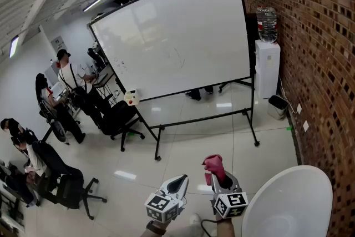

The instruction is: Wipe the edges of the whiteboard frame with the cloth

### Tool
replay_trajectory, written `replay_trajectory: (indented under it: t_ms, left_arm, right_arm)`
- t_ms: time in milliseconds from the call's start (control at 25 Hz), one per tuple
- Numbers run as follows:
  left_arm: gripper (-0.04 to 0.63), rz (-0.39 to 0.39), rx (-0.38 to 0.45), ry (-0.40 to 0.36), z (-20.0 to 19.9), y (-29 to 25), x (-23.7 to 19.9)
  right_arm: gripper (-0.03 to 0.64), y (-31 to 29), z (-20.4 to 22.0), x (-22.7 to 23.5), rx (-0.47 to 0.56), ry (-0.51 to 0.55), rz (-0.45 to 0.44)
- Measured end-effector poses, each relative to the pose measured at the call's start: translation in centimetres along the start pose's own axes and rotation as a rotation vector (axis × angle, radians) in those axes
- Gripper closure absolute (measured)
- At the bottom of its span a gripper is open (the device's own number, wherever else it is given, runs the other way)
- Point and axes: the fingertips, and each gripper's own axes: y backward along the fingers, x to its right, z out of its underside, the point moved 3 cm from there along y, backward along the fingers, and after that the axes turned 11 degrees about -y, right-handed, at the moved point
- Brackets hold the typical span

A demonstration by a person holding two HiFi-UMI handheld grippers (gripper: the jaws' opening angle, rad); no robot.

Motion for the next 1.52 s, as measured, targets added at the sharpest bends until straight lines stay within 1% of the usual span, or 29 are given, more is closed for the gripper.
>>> replay_trajectory:
  t_ms: [160, 320, 440, 560, 760, 880, 960, 1040, 1120, 1200, 1360, 1480, 1520]
  left_arm:
    - [0.592, -0.003, 0.018, -0.007, -0.5, -1.5, -2.0]
    - [0.592, 0.017, 0.040, -0.012, -1.2, -3.2, -3.1]
    - [0.592, 0.007, 0.005, -0.006, -0.4, -5.2, -5.1]
    - [0.592, -0.008, -0.027, 0.049, 1.1, -7.4, -7.4]
    - [0.592, 0.007, -0.009, 0.157, 2.9, -13.6, -12.2]
    - [0.592, 0.023, 0.016, 0.224, 3.3, -18.6, -15.9]
    - [0.592, 0.030, 0.036, 0.265, 2.8, -21.9, -18.9]
    - [0.592, 0.036, 0.052, 0.263, 1.7, -24.4, -22.0]
    - [0.592, 0.040, 0.062, 0.262, 1.2, -26.3, -24.7]
    - [0.592, 0.054, 0.067, 0.280, 0.8, -28.4, -26.2]
    - [0.592, 0.071, 0.044, 0.253, 1.1, -30.9, -28.7]
    - [0.592, 0.067, 0.042, 0.281, 1.5, -33.5, -31.6]
    - [0.592, 0.071, 0.038, 0.280, 1.5, -34.4, -32.1]
  right_arm:
    - [0.552, -1.7, -0.9, 1.1, 0.009, 0.015, 0.008]
    - [0.552, -3.5, -1.3, 2.1, -0.010, 0.016, 0.039]
    - [0.552, -5.7, -1.6, 2.2, -0.025, 0.045, 0.034]
    - [0.552, -7.8, -1.4, 3.1, -0.052, 0.063, 0.045]
    - [0.552, -13.5, -1.3, 6.5, -0.114, 0.086, 0.086]
    - [0.552, -18.4, -3.0, 8.5, -0.148, 0.135, 0.107]
    - [0.552, -22.2, -4.8, 9.2, -0.170, 0.182, 0.114]
    - [0.552, -26.1, -6.5, 9.0, -0.167, 0.216, 0.104]
    - [0.552, -29.3, -7.3, 9.0, -0.157, 0.211, 0.098]
    - [0.552, -31.5, -7.8, 10.2, -0.168, 0.192, 0.107]
    - [0.552, -35.1, -7.6, 13.0, -0.204, 0.156, 0.153]
    - [0.551, -38.4, -8.1, 14.5, -0.204, 0.151, 0.151]
    - [0.552, -39.2, -8.1, 15.1, -0.205, 0.150, 0.149]
